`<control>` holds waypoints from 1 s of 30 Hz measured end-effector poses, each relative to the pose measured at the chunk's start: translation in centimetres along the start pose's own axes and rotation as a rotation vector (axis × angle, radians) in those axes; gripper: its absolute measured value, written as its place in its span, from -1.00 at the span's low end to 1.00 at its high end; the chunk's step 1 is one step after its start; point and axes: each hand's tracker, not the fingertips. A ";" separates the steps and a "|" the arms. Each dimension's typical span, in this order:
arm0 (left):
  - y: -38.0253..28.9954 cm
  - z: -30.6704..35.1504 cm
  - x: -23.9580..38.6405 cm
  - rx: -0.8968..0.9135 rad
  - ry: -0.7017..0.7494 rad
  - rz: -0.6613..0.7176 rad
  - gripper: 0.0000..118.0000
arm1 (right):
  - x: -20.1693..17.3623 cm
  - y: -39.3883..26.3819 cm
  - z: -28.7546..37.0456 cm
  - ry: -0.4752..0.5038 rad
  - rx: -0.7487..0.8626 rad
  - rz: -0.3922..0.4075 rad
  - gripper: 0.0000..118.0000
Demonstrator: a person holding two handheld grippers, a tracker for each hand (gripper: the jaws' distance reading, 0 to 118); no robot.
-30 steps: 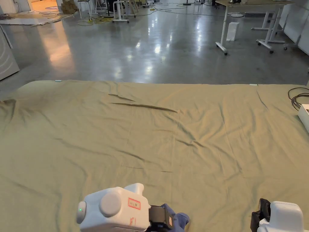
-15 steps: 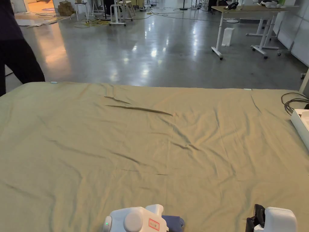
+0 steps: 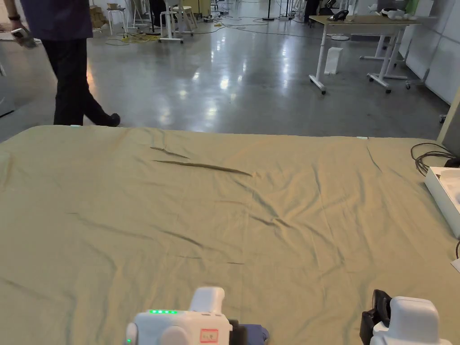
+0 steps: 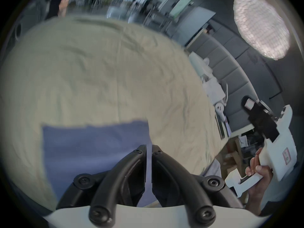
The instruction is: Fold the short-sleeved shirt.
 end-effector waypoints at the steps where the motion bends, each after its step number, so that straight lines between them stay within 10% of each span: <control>1: 0.8 1.6 0.1 0.067 0.033 -0.028 -0.87 | -0.2 0.5 0.1 0.002 0.016 0.000 -1.00; 14: 2.7 14.2 0.4 0.793 0.553 -0.368 -0.87 | -3.5 6.9 1.4 0.036 0.211 -0.016 -1.00; 30: 0.5 16.0 -3.2 0.780 0.505 -0.267 -0.88 | -10.8 -0.4 3.0 0.251 0.022 0.097 -1.00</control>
